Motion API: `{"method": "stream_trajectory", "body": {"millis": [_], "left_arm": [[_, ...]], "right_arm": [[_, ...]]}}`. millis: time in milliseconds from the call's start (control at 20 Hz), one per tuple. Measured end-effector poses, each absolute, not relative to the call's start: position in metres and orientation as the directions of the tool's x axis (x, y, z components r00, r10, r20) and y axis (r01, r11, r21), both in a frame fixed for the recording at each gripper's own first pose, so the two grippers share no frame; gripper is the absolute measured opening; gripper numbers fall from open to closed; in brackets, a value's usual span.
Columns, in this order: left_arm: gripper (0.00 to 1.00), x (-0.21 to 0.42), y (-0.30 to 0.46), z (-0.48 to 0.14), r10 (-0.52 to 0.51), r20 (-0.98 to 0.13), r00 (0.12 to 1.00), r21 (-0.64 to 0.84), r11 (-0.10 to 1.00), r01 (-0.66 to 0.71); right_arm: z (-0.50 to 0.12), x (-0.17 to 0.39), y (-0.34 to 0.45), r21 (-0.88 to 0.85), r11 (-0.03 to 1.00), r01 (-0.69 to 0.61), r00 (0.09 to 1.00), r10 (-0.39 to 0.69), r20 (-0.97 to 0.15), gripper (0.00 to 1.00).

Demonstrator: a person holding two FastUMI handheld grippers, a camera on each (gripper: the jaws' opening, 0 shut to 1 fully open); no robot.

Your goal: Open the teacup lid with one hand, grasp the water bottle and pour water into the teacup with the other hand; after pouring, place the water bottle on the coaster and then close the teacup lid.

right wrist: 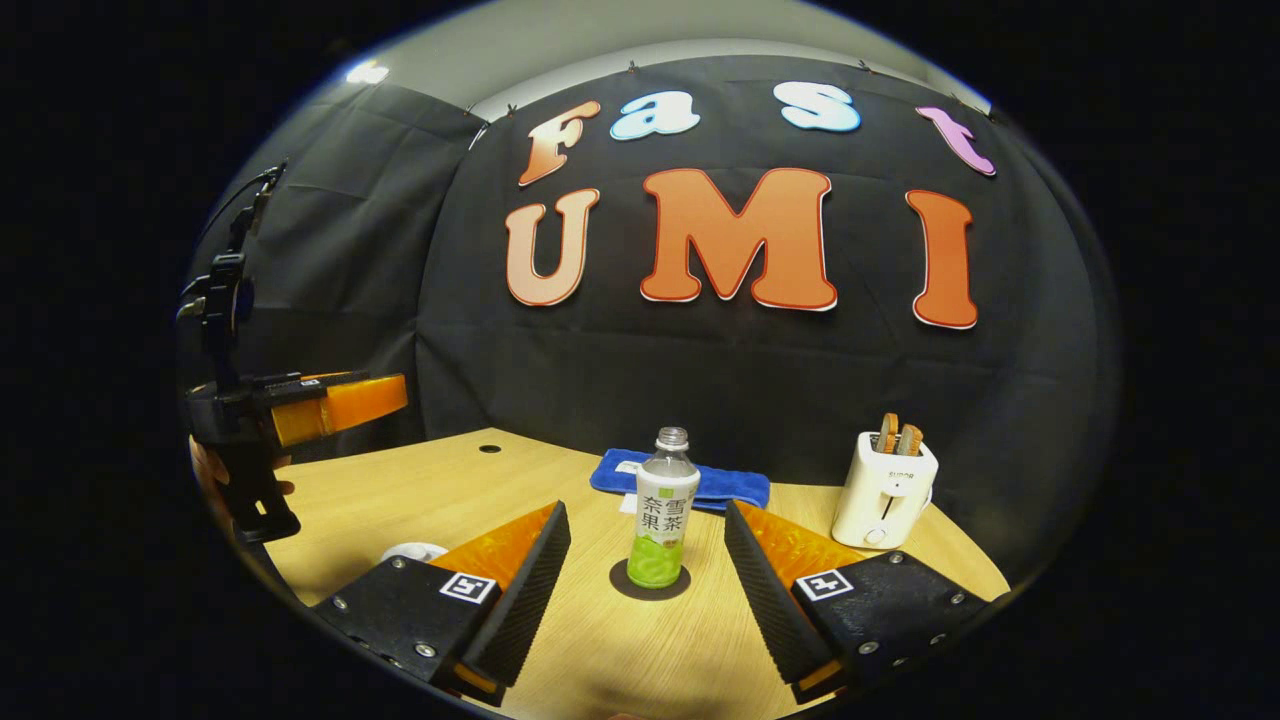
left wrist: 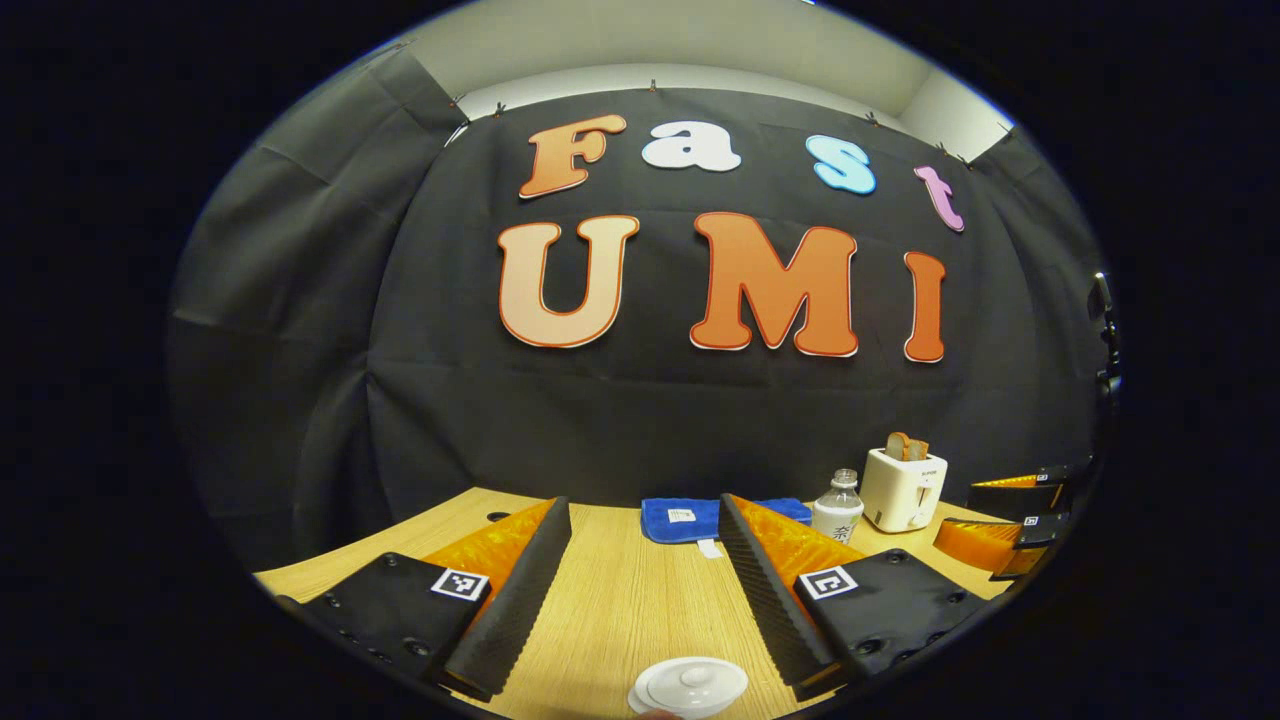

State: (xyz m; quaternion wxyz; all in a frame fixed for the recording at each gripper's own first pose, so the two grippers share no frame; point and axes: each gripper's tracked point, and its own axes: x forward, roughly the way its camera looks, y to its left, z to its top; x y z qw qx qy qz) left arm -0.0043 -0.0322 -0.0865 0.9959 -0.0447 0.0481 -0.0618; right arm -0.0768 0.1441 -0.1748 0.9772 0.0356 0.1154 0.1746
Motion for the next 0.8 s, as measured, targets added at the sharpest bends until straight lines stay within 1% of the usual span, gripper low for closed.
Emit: {"method": "stream_trajectory", "body": {"millis": [50,100,250,300,350,500,550,600,800], "left_arm": [[0.97,-0.005,-0.036,-0.085,-0.136,-0.088,0.987,-0.098,0.987,0.127],[0.94,-0.005,-0.040,-0.085,-0.146,-0.087,0.985,-0.105,0.985,0.136],[0.97,-0.007,-0.043,-0.084,-0.151,-0.081,0.985,-0.122,0.983,0.140],[0.97,-0.008,-0.042,-0.083,-0.147,-0.079,0.986,-0.119,0.983,0.137],[0.94,-0.008,-0.040,-0.083,-0.142,-0.078,0.987,-0.113,0.985,0.132],[0.97,-0.009,-0.038,-0.078,-0.126,-0.063,0.990,-0.107,0.987,0.119],[0.97,-0.009,-0.035,-0.076,-0.118,-0.055,0.992,-0.105,0.988,0.112],[0.95,-0.009,-0.033,-0.074,-0.108,-0.049,0.993,-0.101,0.990,0.103],[0.95,-0.011,-0.036,-0.070,-0.099,-0.028,0.995,-0.078,0.992,0.097]], "right_arm": [[-0.171,-0.077,0.145,0.115,0.936,-0.333,0.914,0.351,-0.203,0.93],[-0.167,-0.077,0.145,0.117,0.937,-0.330,0.918,0.347,-0.194,0.93],[-0.154,-0.079,0.142,0.116,0.940,-0.320,0.927,0.336,-0.163,0.93],[-0.150,-0.079,0.141,0.105,0.942,-0.320,0.931,0.333,-0.151,0.93],[-0.148,-0.077,0.138,0.093,0.946,-0.310,0.936,0.321,-0.147,0.93],[-0.145,-0.078,0.134,0.084,0.954,-0.288,0.944,0.298,-0.140,0.93],[-0.144,-0.076,0.132,0.086,0.957,-0.278,0.947,0.288,-0.143,0.93],[-0.145,-0.075,0.130,0.087,0.960,-0.265,0.950,0.276,-0.146,0.93],[-0.141,-0.071,0.124,0.097,0.968,-0.232,0.960,0.244,-0.138,0.93]]}}
